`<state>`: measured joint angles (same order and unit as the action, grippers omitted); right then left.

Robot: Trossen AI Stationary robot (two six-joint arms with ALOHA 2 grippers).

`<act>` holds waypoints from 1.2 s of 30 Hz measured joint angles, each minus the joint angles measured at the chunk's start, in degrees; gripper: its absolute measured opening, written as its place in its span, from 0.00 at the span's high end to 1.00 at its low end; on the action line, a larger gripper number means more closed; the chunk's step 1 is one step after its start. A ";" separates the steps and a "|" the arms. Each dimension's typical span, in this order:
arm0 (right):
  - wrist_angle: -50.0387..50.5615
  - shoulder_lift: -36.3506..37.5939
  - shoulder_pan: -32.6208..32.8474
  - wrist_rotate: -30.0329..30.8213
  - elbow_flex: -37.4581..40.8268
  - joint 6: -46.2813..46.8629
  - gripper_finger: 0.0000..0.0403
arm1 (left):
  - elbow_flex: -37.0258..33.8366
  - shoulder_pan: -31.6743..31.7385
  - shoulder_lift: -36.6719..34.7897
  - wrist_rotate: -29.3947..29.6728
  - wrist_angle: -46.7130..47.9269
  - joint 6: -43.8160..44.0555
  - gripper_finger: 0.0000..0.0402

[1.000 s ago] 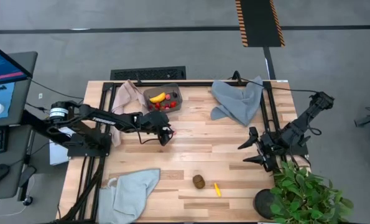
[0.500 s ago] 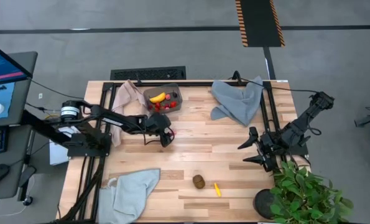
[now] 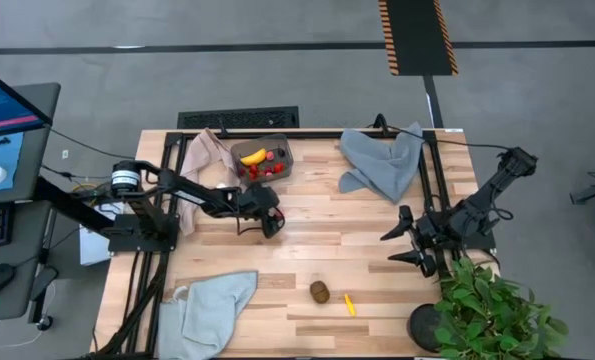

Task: Pick and placing Produce into tupperware
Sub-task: Put the pink peach into the black bin

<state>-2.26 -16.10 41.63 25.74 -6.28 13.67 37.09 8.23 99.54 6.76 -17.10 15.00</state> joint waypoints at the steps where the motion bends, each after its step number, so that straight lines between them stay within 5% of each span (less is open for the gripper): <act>1: -1.00 0.00 0.00 0.00 0.68 0.02 0.29 | 0.09 0.00 0.36 0.08 -0.11 0.00 0.38; 10: -1.05 0.00 0.00 -0.02 1.28 1.38 0.29 | 0.21 0.03 0.64 0.12 0.19 0.38 0.43; 21: -1.02 0.00 -0.02 -0.05 1.28 1.38 0.29 | 1.84 0.17 1.04 0.91 0.69 0.40 0.81; 36: -0.90 0.00 -0.02 0.24 1.28 1.38 0.29 | 15.48 1.87 -1.33 3.72 7.80 -9.79 0.74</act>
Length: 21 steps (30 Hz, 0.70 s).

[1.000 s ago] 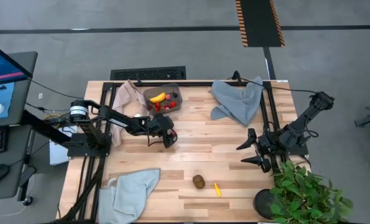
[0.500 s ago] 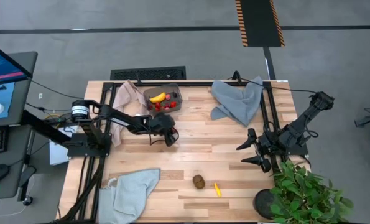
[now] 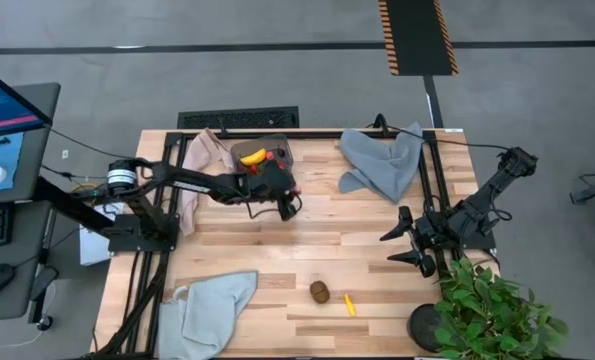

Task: Pick and placing Produce into tupperware
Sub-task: Put the pink peach into the black bin

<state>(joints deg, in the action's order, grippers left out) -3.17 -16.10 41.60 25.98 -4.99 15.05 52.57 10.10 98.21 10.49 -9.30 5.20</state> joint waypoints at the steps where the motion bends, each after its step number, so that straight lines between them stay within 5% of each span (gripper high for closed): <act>1: 0.05 0.00 0.00 0.02 0.00 0.00 0.29 | 0.03 0.33 -1.26 0.58 -0.21 -1.04 0.76; 10: 0.23 0.00 0.00 0.02 0.00 0.02 0.29 | 0.16 7.04 -14.54 4.62 3.91 -2.79 0.78; 21: 0.18 -0.02 0.00 0.04 -0.02 0.04 0.29 | -2.55 14.51 -14.60 6.49 14.41 3.66 0.76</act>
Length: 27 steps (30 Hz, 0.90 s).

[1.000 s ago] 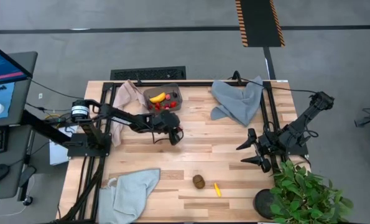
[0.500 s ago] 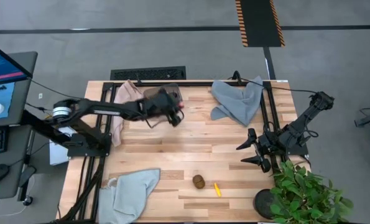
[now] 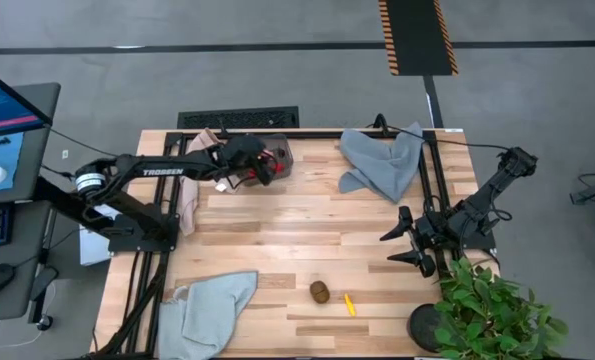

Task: Pick and placing Produce into tupperware
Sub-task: Put the pink peach into the black bin, then put the yellow corn into the black bin

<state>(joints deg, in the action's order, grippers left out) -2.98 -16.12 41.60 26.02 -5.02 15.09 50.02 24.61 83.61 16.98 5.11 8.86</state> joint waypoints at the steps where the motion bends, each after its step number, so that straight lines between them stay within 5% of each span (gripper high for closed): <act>1: 0.02 0.02 0.00 0.00 0.00 0.00 0.29 | -0.39 0.43 -0.05 0.06 -0.33 0.47 0.77; 13: 0.00 0.01 0.00 0.02 0.00 0.00 0.29 | -2.47 5.71 0.00 1.75 2.84 14.50 0.71; 21: -0.02 0.02 0.00 0.20 0.00 0.01 0.29 | -2.47 6.55 0.68 1.42 4.14 16.27 0.52; 27: 1.15 0.02 -0.95 10.72 -0.04 3.87 0.29 | -2.07 5.90 -0.20 1.32 2.23 11.63 0.42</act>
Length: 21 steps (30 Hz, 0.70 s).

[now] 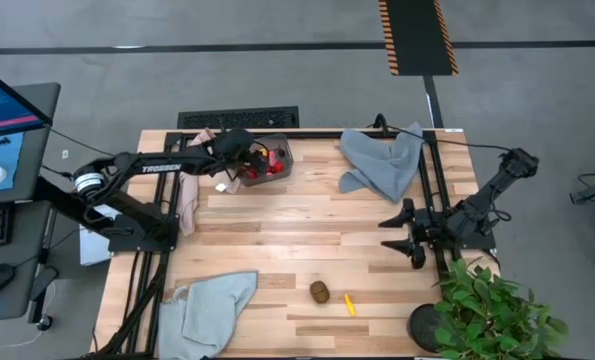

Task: Pick and placing Produce into tupperware
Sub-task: Put the yellow corn into the black bin

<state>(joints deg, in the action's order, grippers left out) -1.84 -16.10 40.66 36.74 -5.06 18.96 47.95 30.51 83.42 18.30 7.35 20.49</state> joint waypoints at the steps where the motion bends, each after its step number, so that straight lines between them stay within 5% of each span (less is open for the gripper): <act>1: 0.62 0.00 -0.36 0.48 0.00 0.14 0.29 | 0.07 -0.55 -0.35 0.06 -0.69 -0.10 0.42; 5: 1.37 0.00 -1.48 -0.76 0.00 0.13 0.29 | 0.15 -4.03 -1.68 -4.03 -4.62 -3.54 0.41; 11: 0.95 0.00 -4.20 -13.34 0.00 -0.45 0.29 | 0.17 -10.70 -6.31 -11.63 -10.83 -2.61 0.41; 21: 11.42 -5.66 -11.15 -12.63 -7.22 1.35 0.29 | 0.17 -27.60 -12.71 -1.27 -16.71 -7.19 0.41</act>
<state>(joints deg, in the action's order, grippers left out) 9.58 -21.76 29.51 24.11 -12.28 20.30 48.12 2.91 70.71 17.03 -9.36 13.30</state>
